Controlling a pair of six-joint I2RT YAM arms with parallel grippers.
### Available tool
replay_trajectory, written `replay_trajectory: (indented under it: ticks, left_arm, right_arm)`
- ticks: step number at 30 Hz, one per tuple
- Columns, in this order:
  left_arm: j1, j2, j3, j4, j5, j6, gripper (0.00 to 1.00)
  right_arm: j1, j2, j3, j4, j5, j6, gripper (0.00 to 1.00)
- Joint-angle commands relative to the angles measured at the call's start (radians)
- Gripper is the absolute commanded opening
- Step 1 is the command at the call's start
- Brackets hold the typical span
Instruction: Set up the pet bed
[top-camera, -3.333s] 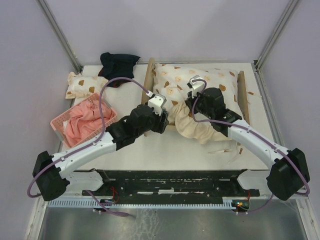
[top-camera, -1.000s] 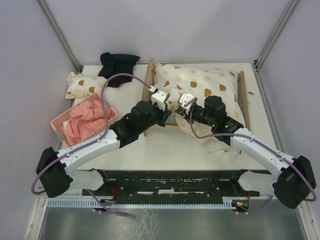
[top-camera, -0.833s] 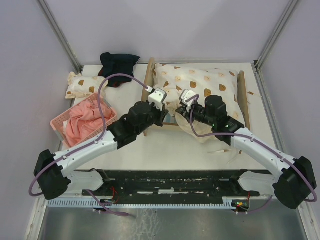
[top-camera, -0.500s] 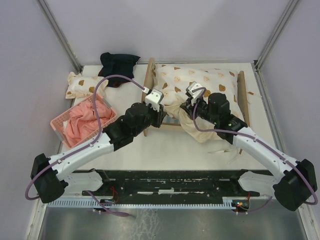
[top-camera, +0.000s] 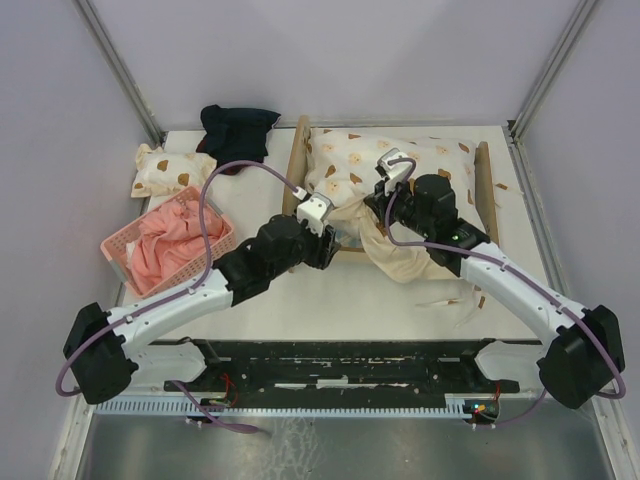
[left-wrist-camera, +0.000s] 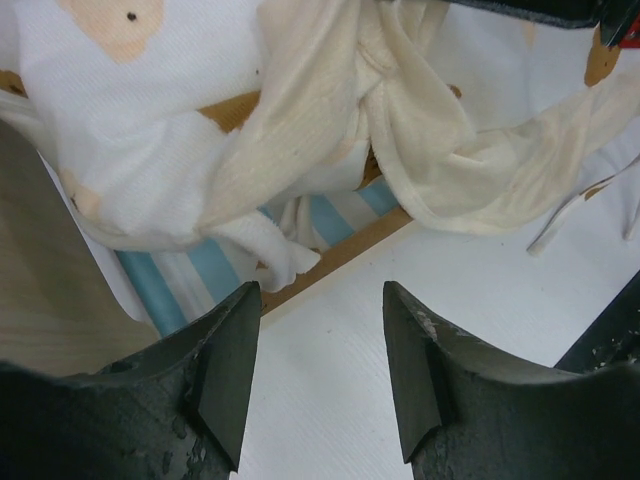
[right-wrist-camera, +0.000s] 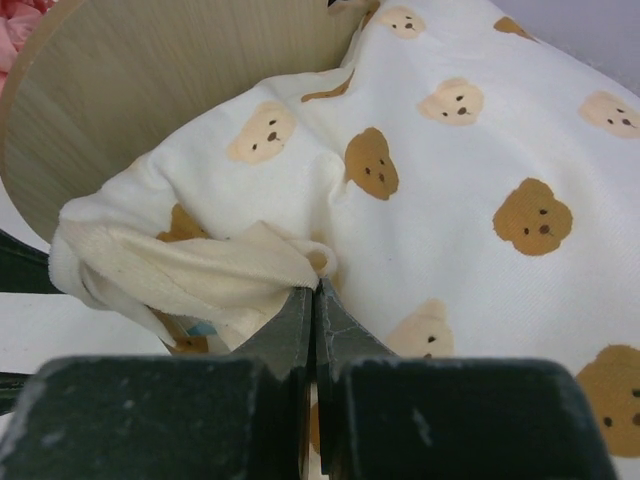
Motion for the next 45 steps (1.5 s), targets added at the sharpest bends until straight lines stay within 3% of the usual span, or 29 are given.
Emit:
replay_trajectory:
  ticks: [1,15,42,44,45]
  left_arm:
    - [0.002,-0.002,-0.034,0.079,-0.021,-0.017,0.60]
    - [0.001,0.081,-0.043,0.145,-0.073,0.111,0.50]
    - [0.003,0.305,0.060,0.329,-0.189,0.177,0.54]
    - [0.003,0.317,0.073,0.329,-0.190,0.183,0.45]
    - [0.003,0.318,0.075,0.329,-0.188,0.185,0.32]
  right_arm:
    - [-0.017,0.004,0.053,0.054,0.049,0.021,0.02]
    - [-0.068,0.022,0.063,0.061,0.077,0.051,0.02]
    - [-0.107,-0.004,0.052,0.058,0.016,0.042,0.02]
    - [-0.107,-0.003,0.051,0.059,0.014,0.039,0.02]
    - [-0.106,-0.003,0.052,0.057,0.013,0.037,0.02]
